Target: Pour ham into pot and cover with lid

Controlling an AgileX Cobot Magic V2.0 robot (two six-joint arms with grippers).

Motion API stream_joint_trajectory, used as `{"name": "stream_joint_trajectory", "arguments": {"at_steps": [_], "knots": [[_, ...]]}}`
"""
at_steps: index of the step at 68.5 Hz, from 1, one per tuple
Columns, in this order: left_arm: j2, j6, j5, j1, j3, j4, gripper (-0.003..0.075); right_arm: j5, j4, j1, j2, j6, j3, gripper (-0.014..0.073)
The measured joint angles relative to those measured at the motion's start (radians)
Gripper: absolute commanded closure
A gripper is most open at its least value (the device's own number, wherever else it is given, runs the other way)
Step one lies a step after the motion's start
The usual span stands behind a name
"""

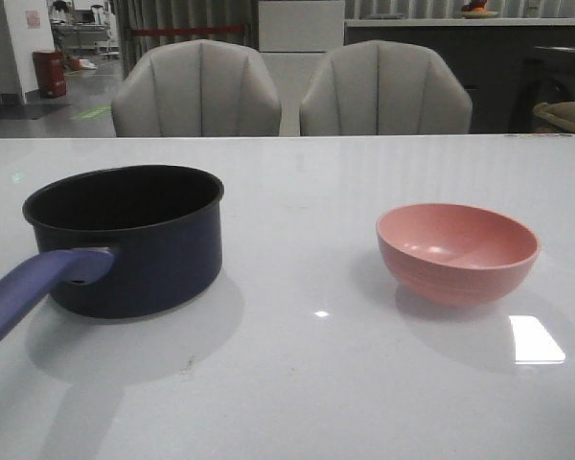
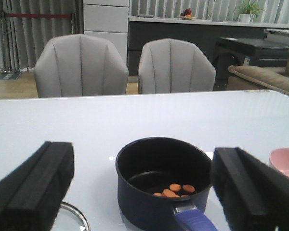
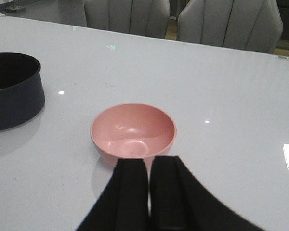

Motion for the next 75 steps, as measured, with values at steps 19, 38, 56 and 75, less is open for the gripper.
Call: {"name": "stream_joint_trajectory", "arguments": {"at_steps": [19,38,56,75], "knots": [[0.149,0.000,0.154,0.000,-0.121,0.016,0.0090,0.000,0.000,0.000,0.000,0.000,0.000,0.0427],[0.453,0.000,0.241,0.140,-0.331,0.059,0.0093,0.000,0.000,0.000,0.000,0.000,0.000,0.0427],[0.747,0.000,0.273,0.353,-0.441,0.009,0.0095,0.000,0.000,0.000,0.000,0.000,0.000,0.0427],[1.106,0.000,0.463,0.438,-0.623,-0.008,0.0095,0.000,0.000,0.000,0.000,0.000,0.000,0.0427]]}}
